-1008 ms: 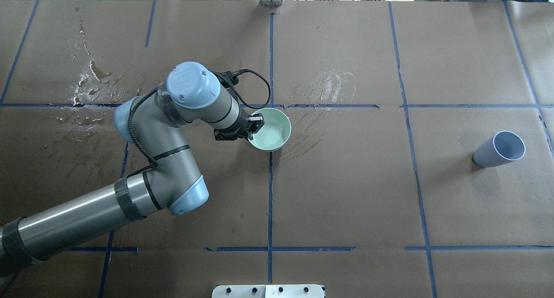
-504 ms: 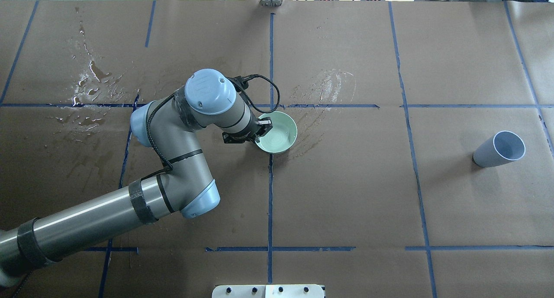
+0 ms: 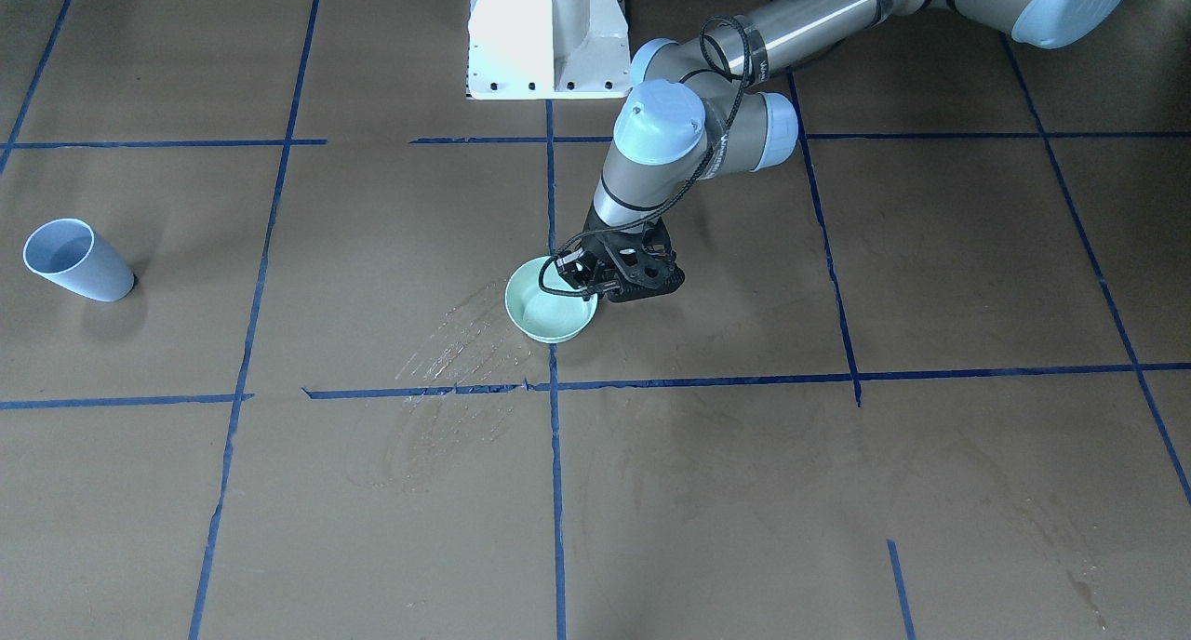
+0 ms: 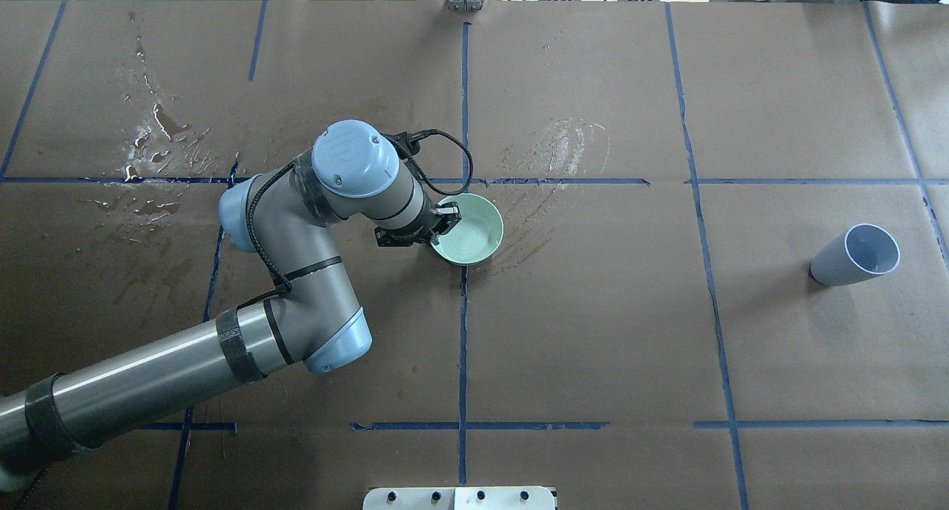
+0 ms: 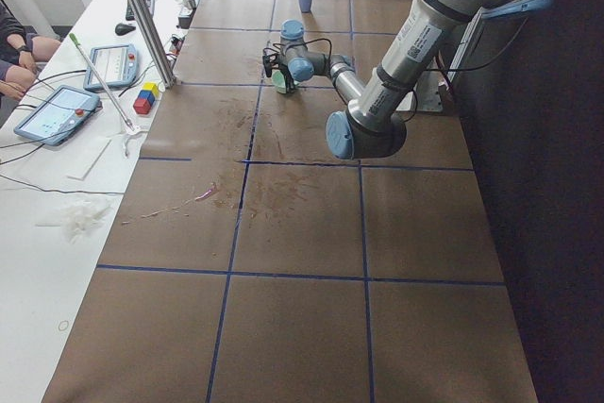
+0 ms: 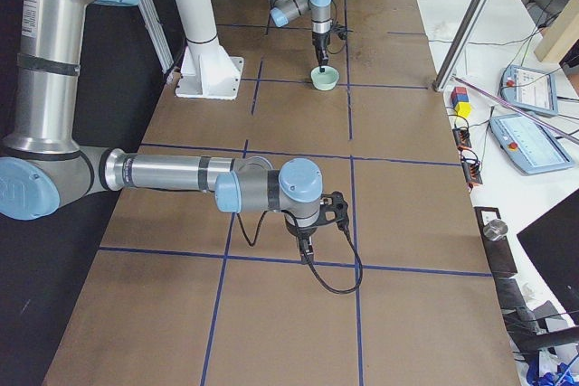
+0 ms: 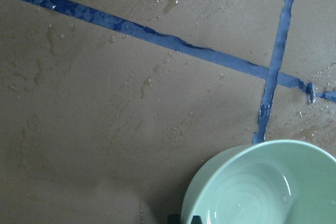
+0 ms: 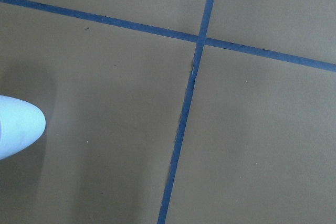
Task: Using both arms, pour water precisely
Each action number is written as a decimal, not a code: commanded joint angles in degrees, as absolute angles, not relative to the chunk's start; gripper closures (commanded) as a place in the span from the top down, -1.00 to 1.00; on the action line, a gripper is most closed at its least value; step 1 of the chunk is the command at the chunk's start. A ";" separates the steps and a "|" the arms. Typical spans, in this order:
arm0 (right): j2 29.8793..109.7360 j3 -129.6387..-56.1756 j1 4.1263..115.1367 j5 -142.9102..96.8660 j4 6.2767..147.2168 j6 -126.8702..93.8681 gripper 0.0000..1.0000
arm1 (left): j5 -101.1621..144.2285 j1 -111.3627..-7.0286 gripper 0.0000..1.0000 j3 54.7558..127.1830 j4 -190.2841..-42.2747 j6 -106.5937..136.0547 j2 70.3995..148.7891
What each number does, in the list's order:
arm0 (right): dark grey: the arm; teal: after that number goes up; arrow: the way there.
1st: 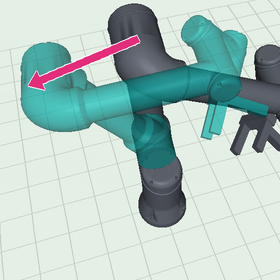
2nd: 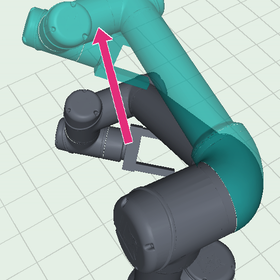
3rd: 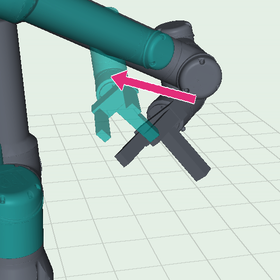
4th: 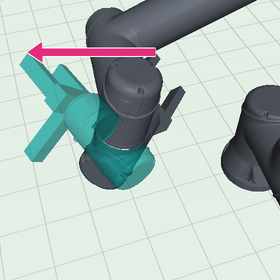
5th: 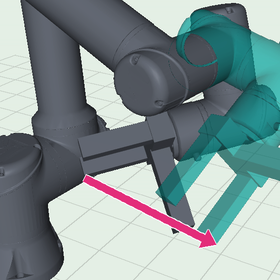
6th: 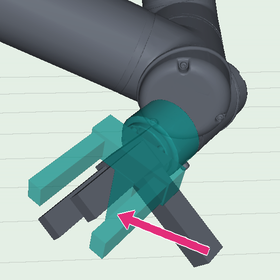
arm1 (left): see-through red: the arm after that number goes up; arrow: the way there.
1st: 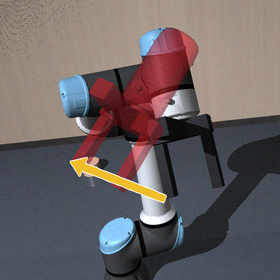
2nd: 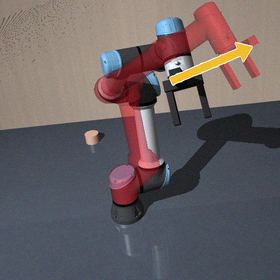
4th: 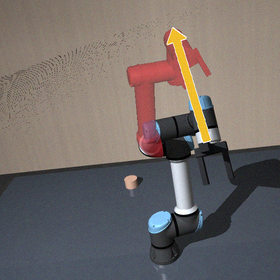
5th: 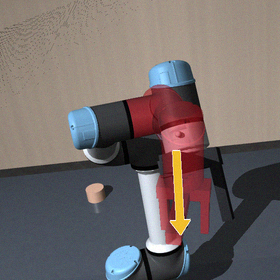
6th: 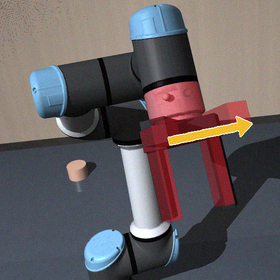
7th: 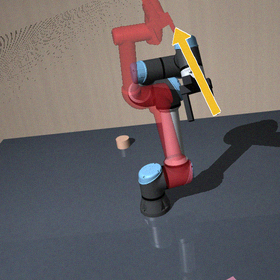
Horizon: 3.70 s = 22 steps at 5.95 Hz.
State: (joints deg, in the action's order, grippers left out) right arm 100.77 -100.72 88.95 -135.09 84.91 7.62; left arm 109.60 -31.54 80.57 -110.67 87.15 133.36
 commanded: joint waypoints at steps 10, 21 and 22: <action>104.40 -124.17 67.88 -128.77 77.13 -34.21 1.00 | 119.88 -45.18 1.00 102.31 -100.46 60.38 112.50; 116.74 -104.62 14.69 -50.32 33.58 -82.60 0.98 | 119.79 -45.18 1.00 102.30 -100.46 60.47 112.50; 114.72 -101.98 14.59 -46.27 33.23 -83.92 0.98 | 119.79 -45.18 1.00 102.30 -100.46 60.47 112.50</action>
